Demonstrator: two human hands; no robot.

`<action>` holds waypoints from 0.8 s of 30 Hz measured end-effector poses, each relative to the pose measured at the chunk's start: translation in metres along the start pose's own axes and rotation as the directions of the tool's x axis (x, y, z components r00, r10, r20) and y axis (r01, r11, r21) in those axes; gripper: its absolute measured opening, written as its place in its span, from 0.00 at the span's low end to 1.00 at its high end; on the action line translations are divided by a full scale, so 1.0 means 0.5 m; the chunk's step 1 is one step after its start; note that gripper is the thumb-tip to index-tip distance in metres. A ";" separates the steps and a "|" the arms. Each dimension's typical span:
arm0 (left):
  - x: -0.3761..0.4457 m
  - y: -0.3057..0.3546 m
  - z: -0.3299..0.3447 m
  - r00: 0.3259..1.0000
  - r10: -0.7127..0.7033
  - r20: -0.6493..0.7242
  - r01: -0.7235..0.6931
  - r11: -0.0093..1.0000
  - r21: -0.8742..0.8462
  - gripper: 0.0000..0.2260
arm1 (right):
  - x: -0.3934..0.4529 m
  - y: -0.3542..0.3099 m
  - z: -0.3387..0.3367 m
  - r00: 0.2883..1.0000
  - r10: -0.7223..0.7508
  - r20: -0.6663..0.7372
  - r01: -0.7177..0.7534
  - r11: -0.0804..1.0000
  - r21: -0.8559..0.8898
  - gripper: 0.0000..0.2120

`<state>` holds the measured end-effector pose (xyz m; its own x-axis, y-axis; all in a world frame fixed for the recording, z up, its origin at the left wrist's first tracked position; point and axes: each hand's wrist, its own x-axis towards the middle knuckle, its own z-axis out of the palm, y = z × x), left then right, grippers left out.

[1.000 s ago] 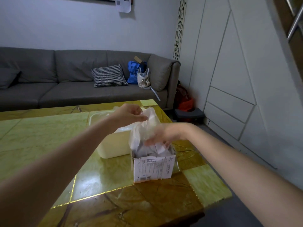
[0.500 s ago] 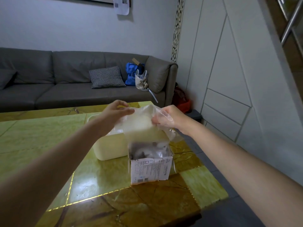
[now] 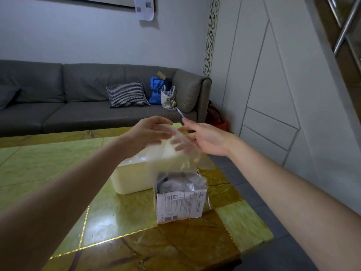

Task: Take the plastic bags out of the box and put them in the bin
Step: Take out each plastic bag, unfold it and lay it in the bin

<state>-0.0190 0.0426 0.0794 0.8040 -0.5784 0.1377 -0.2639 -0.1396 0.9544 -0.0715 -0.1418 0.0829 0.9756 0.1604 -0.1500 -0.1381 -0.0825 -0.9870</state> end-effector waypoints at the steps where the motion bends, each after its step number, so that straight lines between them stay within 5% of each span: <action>1: 0.001 0.001 0.006 1.000 0.006 -0.013 -0.006 1.000 0.018 0.12 | 0.003 0.000 0.009 1.000 -0.012 0.009 0.013 0.993 -0.114 0.18; 3: 0.002 -0.003 0.013 0.998 -0.008 -0.061 0.009 1.000 0.015 0.15 | 0.014 0.005 0.026 0.991 -0.100 -0.083 0.076 0.964 -0.255 0.13; 7: -0.014 -0.039 -0.005 0.990 -0.130 0.058 0.134 0.989 -0.067 0.19 | 0.020 0.005 0.027 0.926 -0.217 -0.309 0.222 0.975 -0.019 0.05; 10: -0.028 -0.064 -0.015 0.976 -0.186 0.114 0.181 0.982 0.048 0.11 | 0.014 0.005 0.019 0.912 -0.232 -0.338 0.270 0.960 0.068 0.07; 17: -0.004 -0.064 -0.060 0.959 -0.236 -0.159 0.232 0.972 -0.040 0.06 | 0.023 0.013 -0.007 0.844 -0.220 -0.490 0.358 0.910 0.208 0.10; 21: 0.011 -0.050 -0.100 0.924 -0.204 -0.323 0.202 0.979 -0.039 0.06 | 0.056 0.004 0.012 0.836 -0.405 -0.370 0.337 0.912 -0.236 0.12; 24: 0.043 -0.049 -0.150 0.793 -0.089 -0.603 0.183 0.978 0.096 0.05 | 0.101 -0.001 0.038 0.874 -0.414 -0.254 0.248 0.830 -0.499 0.17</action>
<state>0.0445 0.0940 0.0790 0.9822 0.0387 0.1838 -0.1622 -0.3196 0.9336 -0.0255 -0.1148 0.0749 0.9534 -0.0751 0.2922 0.2128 -0.5192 -0.8277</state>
